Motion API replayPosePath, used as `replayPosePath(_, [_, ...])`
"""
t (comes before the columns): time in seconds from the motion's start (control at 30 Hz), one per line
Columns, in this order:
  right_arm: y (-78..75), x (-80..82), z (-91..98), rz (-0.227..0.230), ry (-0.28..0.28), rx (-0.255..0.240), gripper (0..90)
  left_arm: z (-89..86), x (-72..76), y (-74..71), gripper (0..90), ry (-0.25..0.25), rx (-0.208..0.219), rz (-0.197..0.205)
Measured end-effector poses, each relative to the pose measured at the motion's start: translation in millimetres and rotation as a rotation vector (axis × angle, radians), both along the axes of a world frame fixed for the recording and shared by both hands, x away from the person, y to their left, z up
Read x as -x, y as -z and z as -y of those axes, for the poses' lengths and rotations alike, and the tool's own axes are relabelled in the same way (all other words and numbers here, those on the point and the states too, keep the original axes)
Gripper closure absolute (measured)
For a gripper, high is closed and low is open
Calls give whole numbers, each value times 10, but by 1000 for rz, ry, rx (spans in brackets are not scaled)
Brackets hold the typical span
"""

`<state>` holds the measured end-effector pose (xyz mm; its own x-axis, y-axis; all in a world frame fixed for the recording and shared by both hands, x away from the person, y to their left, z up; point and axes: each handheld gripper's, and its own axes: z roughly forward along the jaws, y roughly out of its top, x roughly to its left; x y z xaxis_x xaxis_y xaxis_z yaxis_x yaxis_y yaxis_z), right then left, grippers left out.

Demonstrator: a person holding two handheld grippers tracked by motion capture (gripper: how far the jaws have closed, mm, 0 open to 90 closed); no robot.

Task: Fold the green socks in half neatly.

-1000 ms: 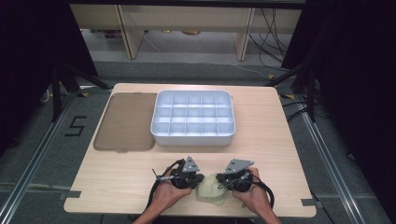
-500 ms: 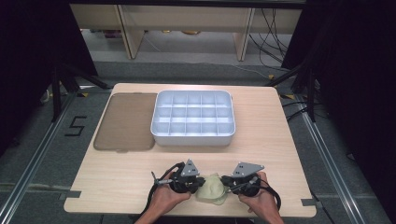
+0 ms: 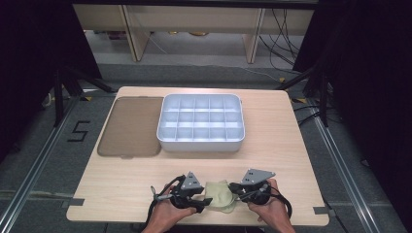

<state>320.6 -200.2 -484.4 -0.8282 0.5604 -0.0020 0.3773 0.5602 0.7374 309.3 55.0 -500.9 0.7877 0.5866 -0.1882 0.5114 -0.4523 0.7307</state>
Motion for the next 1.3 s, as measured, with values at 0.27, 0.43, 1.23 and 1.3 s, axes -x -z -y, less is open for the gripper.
replayPosePath(0.27, [-23, -2, 39, -3, 18, -18, 816, -100, 28, 11, 384, -66, 26, -92])
replayPosePath(0.43, [-36, 9, 67, -4, 33, -21, 782, -76, 16, 32, 360, -85, 33, -136])
replayPosePath(1.23, [-24, 6, 70, 2, 29, -18, 719, 102, -7, 47, 560, -61, -35, -141])
replayPosePath(1.3, [-14, 5, 60, -6, 24, -24, 716, 114, -18, 43, 581, -53, -53, -128])
